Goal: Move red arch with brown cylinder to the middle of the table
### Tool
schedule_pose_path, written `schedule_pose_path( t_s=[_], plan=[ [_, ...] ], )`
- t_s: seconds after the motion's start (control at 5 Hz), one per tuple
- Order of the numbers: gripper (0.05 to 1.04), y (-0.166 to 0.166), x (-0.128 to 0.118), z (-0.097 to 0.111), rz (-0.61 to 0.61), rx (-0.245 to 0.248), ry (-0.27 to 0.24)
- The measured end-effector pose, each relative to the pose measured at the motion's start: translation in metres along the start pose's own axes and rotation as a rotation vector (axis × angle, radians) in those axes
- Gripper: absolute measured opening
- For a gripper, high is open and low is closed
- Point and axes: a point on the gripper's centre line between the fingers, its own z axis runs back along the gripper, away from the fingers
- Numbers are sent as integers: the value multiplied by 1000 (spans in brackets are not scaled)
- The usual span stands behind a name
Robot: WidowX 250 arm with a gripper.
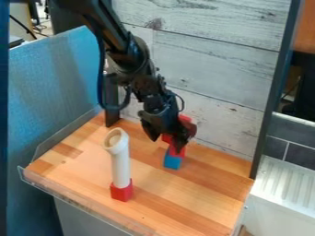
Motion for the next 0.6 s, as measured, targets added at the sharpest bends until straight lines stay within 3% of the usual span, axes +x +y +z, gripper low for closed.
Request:
schedule_pose_path(
  t_s=[0.2, 0.4, 0.6],
  plan=[
    [925, 3, 7, -3, 19, 5, -17],
    [686, 0, 10, -3, 35, -11, -33],
    [606, -2, 14, -2, 62, -24, -54]
  ],
)
